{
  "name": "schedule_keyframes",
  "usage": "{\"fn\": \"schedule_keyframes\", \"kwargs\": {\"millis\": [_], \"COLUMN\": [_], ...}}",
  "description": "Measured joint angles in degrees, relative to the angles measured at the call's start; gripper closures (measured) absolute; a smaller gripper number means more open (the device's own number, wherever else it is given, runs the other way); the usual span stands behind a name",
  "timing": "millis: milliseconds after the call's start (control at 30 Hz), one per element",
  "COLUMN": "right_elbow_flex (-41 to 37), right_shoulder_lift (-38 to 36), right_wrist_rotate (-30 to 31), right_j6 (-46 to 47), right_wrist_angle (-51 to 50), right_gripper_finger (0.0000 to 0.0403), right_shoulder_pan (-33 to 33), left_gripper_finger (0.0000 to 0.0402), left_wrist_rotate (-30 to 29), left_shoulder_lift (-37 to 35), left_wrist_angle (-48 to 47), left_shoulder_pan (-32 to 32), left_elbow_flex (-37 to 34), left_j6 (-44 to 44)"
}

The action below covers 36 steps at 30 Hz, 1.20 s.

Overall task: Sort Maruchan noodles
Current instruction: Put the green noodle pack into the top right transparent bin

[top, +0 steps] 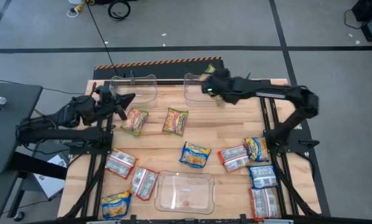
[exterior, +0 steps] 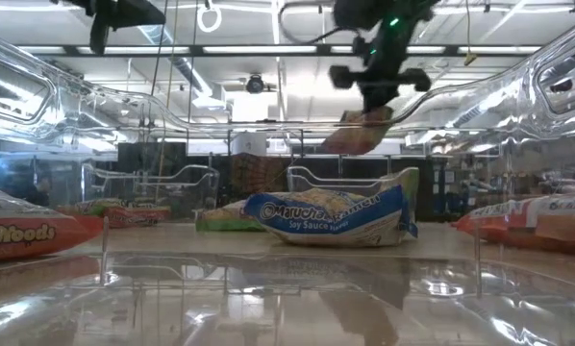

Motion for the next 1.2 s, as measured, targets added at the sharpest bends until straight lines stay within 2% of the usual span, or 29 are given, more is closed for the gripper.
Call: {"fn": "schedule_keyframes", "kwargs": {"millis": [100, 200, 333, 467, 700, 900, 1200], "right_elbow_flex": [6.20, 12.85, 18.21, 18.58, 18.56, 18.58, 18.56], "right_shoulder_lift": [8.16, 15.16, 22.34, 26.38, 30.57, 29.83, 28.70], "right_wrist_rotate": [5.28, 7.27, 5.16, 2.41, 0.63, 0.43, -2.21], "right_j6": [8.00, 18.39, 36.99, 44.02, 46.99, 45.38, 39.43], "right_wrist_angle": [-7.51, -19.67, -35.39, -35.55, -36.01, -36.23, -36.07], "right_gripper_finger": [0.0380, 0.0380, 0.0380, 0.0367, 0.0358, 0.0351, 0.0292], "right_shoulder_pan": [-0.02, -0.02, -1.09, -1.39, -1.98, -3.72, -6.04], "left_gripper_finger": [0.0381, 0.0381, 0.0381, 0.0381, 0.0381, 0.0381, 0.0381], "left_wrist_rotate": [-0.07, -0.02, -0.04, -0.24, 0.59, 5.42, 12.10], "left_shoulder_lift": [1.91, 3.64, 5.75, 7.94, 10.72, 9.97, 4.79], "left_wrist_angle": [-0.39, -2.25, -5.98, -7.74, -8.58, -9.15, -14.61], "left_shoulder_pan": [0.99, 1.23, 1.21, 1.21, 1.21, 1.19, 1.14], "left_elbow_flex": [2.31, 5.37, 10.08, 13.83, 16.95, 17.24, 17.28], "left_j6": [0.41, 1.14, 4.42, 7.05, 10.22, 8.87, 6.40]}}
